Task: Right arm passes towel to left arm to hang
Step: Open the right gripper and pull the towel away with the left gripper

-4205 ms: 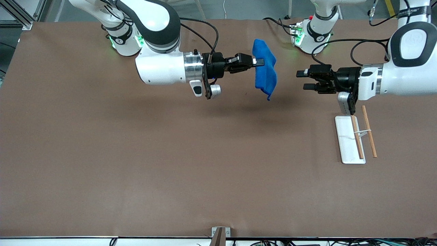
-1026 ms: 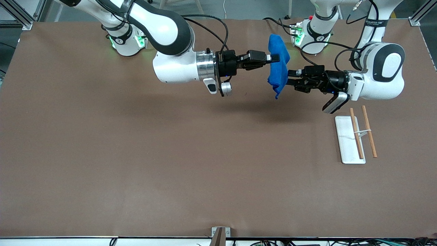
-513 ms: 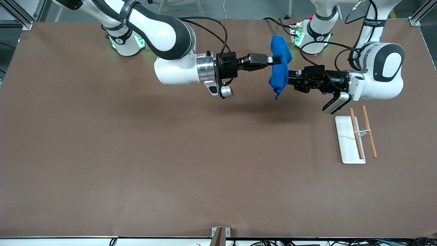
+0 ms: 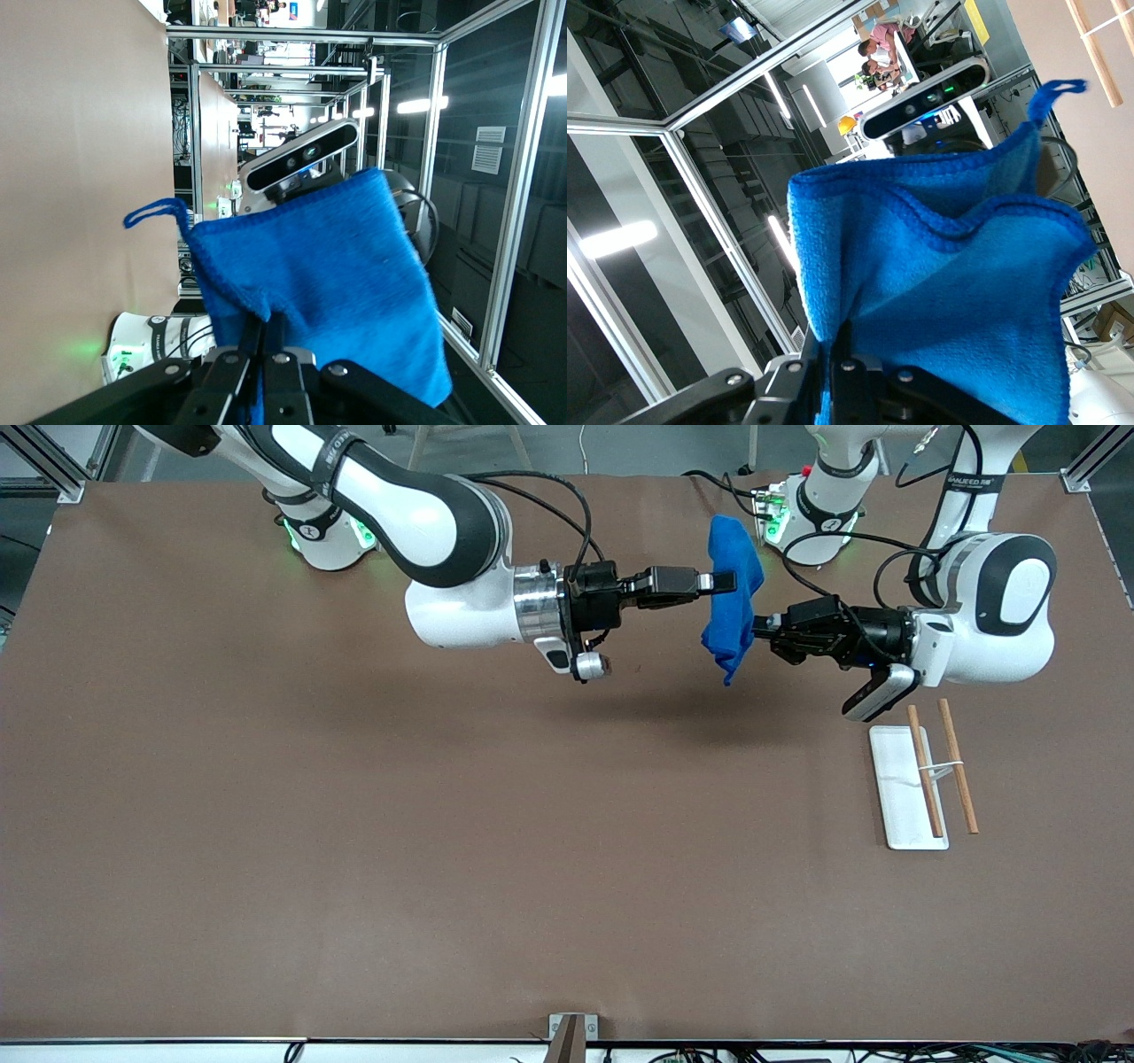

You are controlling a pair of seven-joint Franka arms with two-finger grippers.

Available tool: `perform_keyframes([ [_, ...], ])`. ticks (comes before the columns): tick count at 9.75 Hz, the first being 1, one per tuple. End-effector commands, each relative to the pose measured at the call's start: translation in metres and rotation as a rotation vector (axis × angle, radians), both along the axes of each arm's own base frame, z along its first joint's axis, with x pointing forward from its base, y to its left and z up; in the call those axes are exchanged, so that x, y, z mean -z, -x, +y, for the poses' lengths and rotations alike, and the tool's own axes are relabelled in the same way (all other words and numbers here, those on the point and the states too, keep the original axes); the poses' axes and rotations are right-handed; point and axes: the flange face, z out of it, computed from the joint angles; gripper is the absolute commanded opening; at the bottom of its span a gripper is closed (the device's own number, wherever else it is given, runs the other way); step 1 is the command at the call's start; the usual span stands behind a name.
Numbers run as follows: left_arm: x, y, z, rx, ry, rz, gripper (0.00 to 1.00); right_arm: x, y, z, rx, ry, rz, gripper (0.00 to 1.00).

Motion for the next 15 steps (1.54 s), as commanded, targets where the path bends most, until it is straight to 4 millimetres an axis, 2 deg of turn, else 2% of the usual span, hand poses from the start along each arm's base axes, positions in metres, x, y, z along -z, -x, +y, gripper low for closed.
perform_keyframes([
  [1, -0.009, -0.008, 0.005, -0.006, -0.011, 0.064, 0.0, -0.003, 0.0, 0.006, 0.011, -0.022, 0.009, 0.03],
  [4, -0.026, -0.017, 0.011, 0.055, -0.135, 0.097, 0.0, -0.001, -0.003, 0.002, 0.038, 0.006, 0.014, 0.06],
  [5, -0.03, -0.019, 0.019, 0.058, -0.171, 0.099, 0.0, 0.004, -0.004, 0.0, 0.048, 0.024, 0.016, 0.3],
  [6, -0.034, -0.022, 0.023, 0.078, -0.229, 0.081, 0.0, 0.006, -0.008, -0.006, 0.081, 0.109, -0.054, 0.99],
  [9, -0.057, -0.031, 0.046, 0.119, -0.406, 0.004, 0.0, 0.016, -0.006, -0.026, 0.094, 0.304, -0.246, 1.0],
  [10, -0.07, -0.035, 0.053, 0.148, -0.515, -0.025, 0.0, 0.034, -0.014, -0.041, 0.084, 0.379, -0.303, 1.0],
  [12, -0.087, -0.037, 0.063, 0.185, -0.687, -0.047, 0.0, 0.068, -0.055, -0.088, 0.059, 0.551, -0.461, 1.0],
  [14, -0.092, -0.04, 0.077, 0.221, -0.838, -0.092, 0.0, 0.099, -0.107, -0.156, -0.043, 0.736, -0.602, 1.0],
  [15, -0.093, -0.042, 0.084, 0.238, -0.916, -0.109, 0.0, 0.099, -0.123, -0.191, -0.084, 0.85, -0.647, 1.0],
])
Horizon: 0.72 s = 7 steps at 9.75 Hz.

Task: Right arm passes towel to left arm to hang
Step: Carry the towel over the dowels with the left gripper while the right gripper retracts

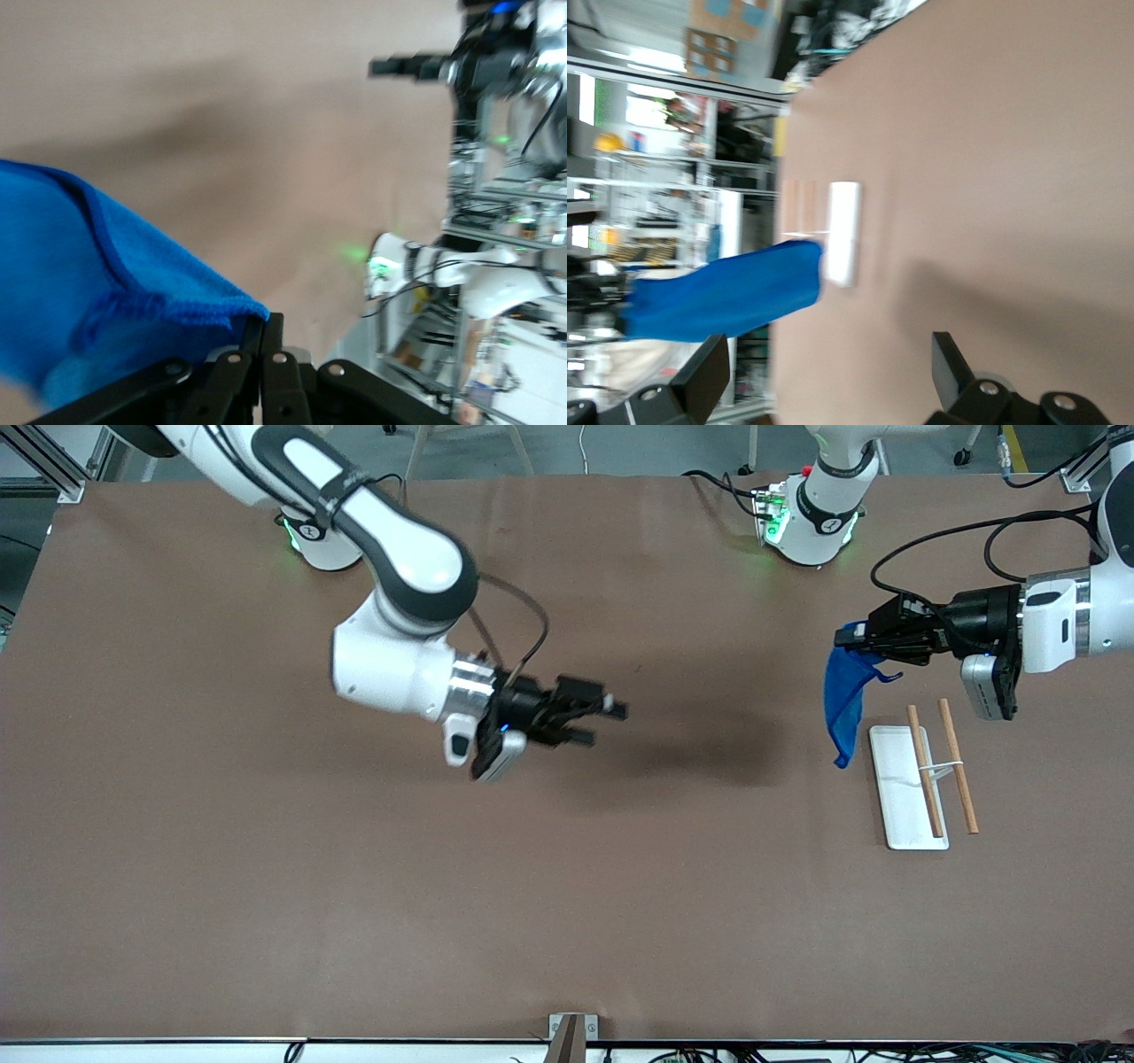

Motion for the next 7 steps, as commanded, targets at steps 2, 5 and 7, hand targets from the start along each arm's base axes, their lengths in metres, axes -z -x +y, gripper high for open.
perform_keyframes([
  [2, 0.019, -0.012, 0.043, -0.004, -0.202, -0.042, 0.0, -0.015, -0.025, -0.099, -0.039, 0.477, -0.075, 1.0],
  [5, 0.046, -0.026, 0.09, -0.033, -0.363, -0.079, 0.0, -0.024, -0.038, -0.179, 0.099, 0.836, 0.014, 1.0],
  [7, 0.061, -0.032, 0.138, -0.071, -0.452, -0.101, 0.0, -0.072, -0.052, -0.269, 0.218, 0.94, -0.007, 1.0],
])
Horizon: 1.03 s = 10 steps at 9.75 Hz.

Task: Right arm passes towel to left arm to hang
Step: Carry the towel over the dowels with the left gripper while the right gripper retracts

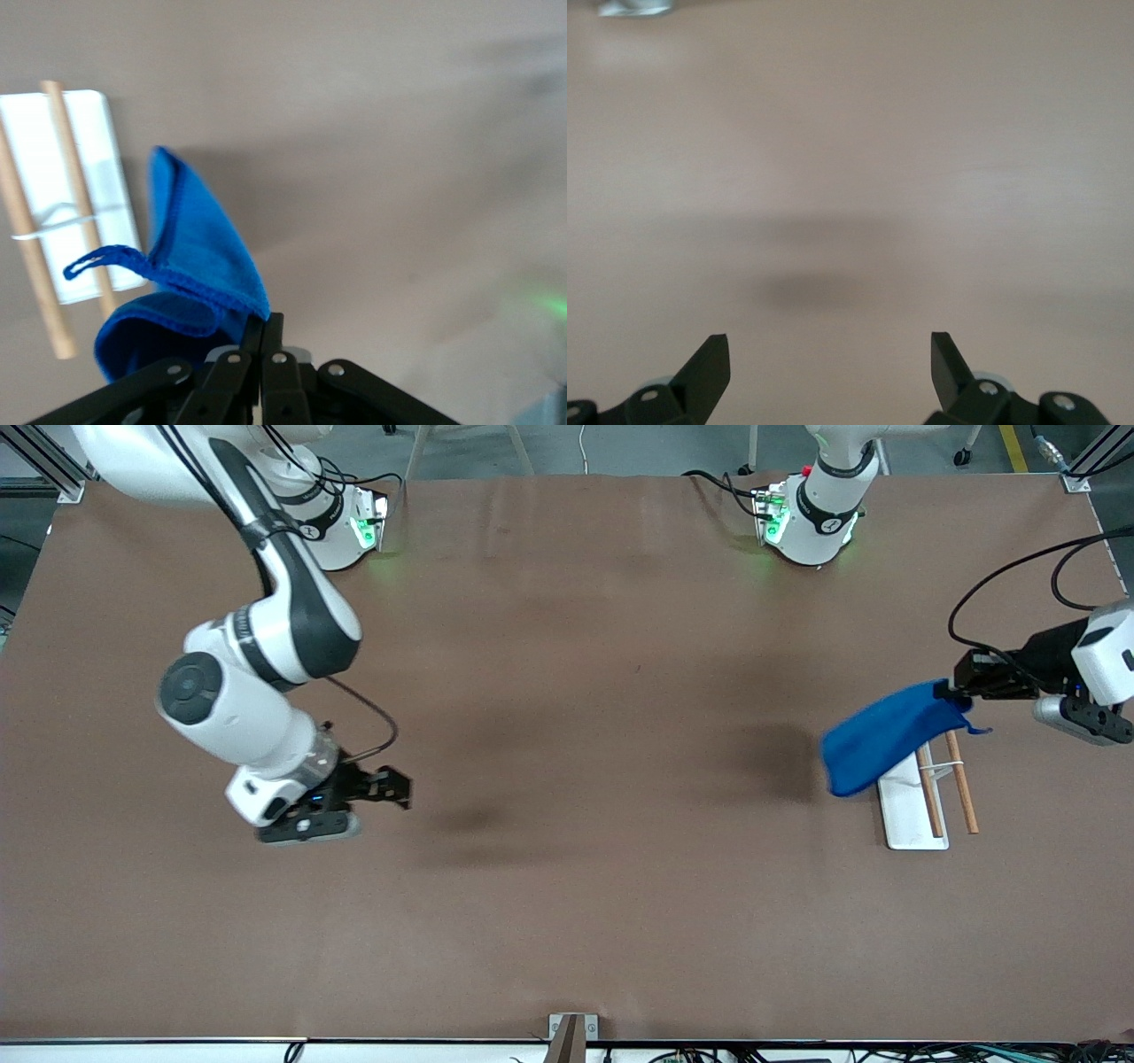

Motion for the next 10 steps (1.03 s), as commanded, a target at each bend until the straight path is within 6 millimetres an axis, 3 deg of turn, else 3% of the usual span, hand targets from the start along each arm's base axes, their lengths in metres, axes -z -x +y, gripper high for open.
perform_keyframes([
  [1, 0.03, -0.003, 0.053, 0.033, -0.102, 0.002, 0.0, -0.066, 0.001, -0.096, 0.136, 0.093, -0.066, 1.0],
  [2, 0.034, 0.002, 0.087, 0.032, -0.122, -0.014, 0.0, -0.098, 0.008, -0.13, 0.175, 0.109, -0.077, 1.0],
  [3, 0.042, 0.006, 0.119, 0.042, -0.133, -0.036, 0.0, -0.124, 0.023, -0.149, 0.165, 0.125, -0.053, 1.0],
  [5, 0.065, 0.014, 0.171, 0.066, -0.155, -0.063, 0.0, -0.187, 0.071, -0.2, 0.245, 0.131, -0.003, 1.0],
  [7, 0.087, 0.013, 0.185, 0.05, -0.159, -0.054, 0.0, -0.227, 0.106, -0.23, 0.296, 0.121, 0.042, 1.0],
  [9, 0.115, 0.006, 0.187, 0.047, -0.176, -0.026, 0.01, -0.253, 0.118, -0.234, 0.238, 0.128, 0.078, 1.0],
  [10, 0.126, 0.005, 0.188, 0.04, -0.179, -0.007, 0.15, -0.252, 0.119, -0.23, 0.225, 0.13, 0.085, 1.0],
])
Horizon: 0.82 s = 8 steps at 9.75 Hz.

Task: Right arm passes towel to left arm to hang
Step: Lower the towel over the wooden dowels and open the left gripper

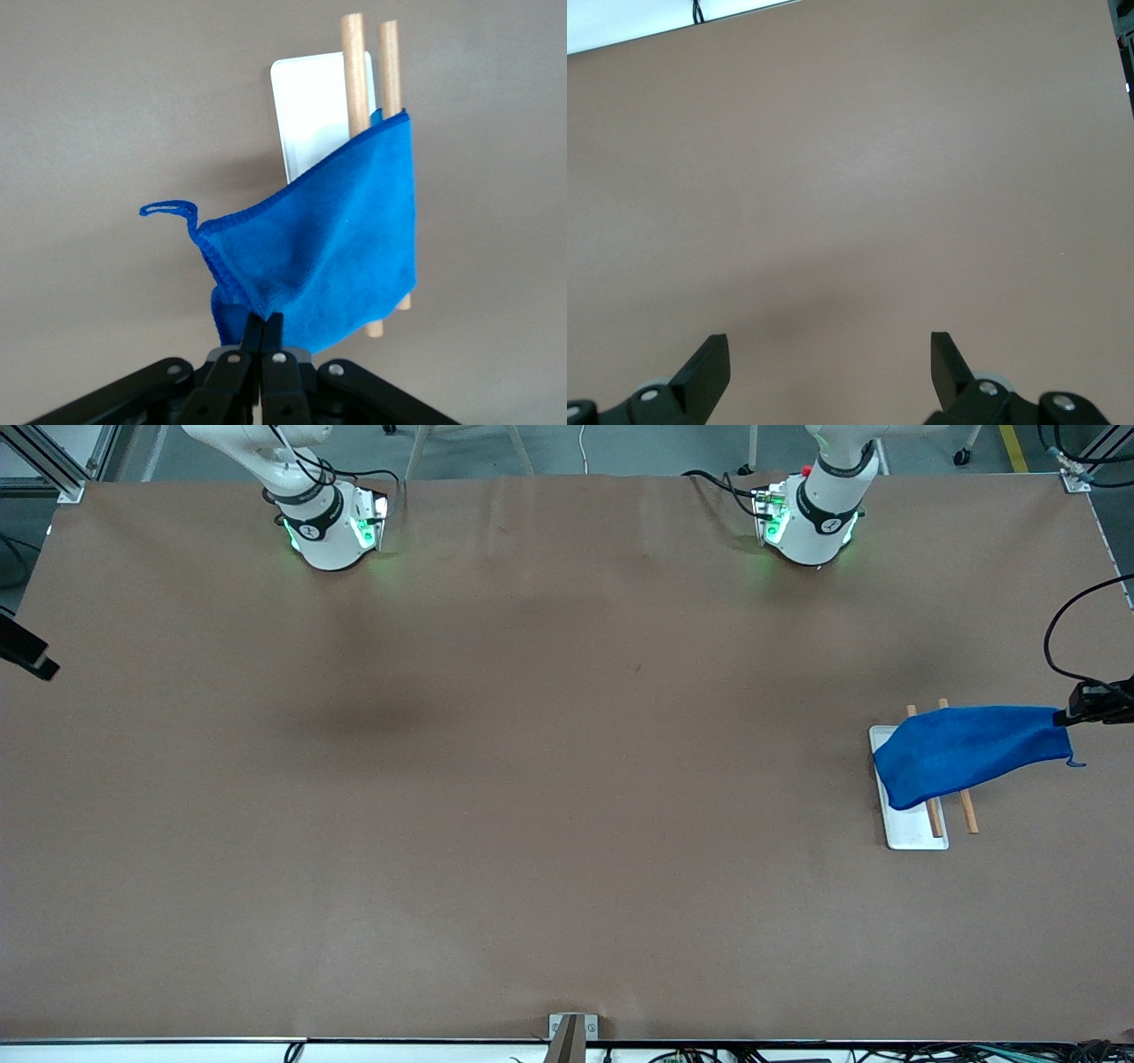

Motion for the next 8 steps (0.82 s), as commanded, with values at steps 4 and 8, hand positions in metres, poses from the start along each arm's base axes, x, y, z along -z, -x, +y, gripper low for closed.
perform_keyframes([
  [4, -0.011, -0.03, 0.002, -0.027, -0.036, -0.069, 1.0, 0.003, -0.01, 0.005, -0.024, 0.008, -0.018, 1.0],
  [8, -0.084, -0.026, -0.073, -0.053, -0.01, -0.155, 1.0, 0.003, -0.009, 0.003, -0.027, 0.011, -0.018, 1.0],
])
